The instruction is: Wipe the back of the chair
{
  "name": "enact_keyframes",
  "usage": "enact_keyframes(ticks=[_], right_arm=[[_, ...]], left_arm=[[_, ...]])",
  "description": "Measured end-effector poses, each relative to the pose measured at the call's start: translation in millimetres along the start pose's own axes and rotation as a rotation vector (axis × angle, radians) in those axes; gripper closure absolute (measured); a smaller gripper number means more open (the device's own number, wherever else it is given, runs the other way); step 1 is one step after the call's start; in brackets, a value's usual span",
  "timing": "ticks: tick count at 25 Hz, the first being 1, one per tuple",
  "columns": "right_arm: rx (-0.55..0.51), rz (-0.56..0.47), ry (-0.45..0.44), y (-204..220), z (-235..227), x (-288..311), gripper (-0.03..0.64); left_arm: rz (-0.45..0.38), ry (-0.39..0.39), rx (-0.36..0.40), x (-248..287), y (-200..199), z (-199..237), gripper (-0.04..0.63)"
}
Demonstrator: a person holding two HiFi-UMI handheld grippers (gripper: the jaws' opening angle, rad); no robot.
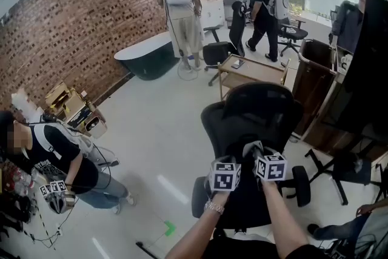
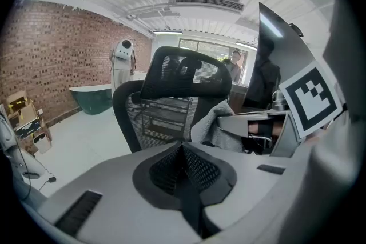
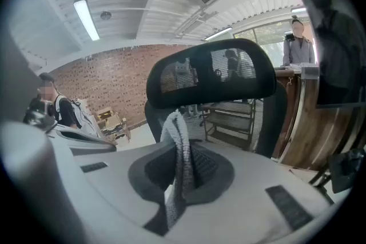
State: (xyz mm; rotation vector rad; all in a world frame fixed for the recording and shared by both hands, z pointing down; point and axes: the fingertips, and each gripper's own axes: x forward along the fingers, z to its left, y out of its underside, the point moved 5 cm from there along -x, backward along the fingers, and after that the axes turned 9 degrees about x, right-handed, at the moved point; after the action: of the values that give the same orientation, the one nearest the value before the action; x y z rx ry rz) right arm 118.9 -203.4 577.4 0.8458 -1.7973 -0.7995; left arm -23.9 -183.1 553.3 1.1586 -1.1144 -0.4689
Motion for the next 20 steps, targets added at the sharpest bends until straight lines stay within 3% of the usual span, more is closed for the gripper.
enact_keyframes(ticks=[4, 20], right_arm=[[0.004, 0.029, -0.01, 9.9, -1.7, -1.3, 0.603], [-0.013, 0.023, -0.021, 5.2, 11.7, -13.1, 0.603]], left_arm=[[-0.007, 0.001, 0.036, 1.9, -5.2, -3.2, 0.595], [-0.027, 0.027, 0.034, -4.3, -15.7, -10.1, 0.595]])
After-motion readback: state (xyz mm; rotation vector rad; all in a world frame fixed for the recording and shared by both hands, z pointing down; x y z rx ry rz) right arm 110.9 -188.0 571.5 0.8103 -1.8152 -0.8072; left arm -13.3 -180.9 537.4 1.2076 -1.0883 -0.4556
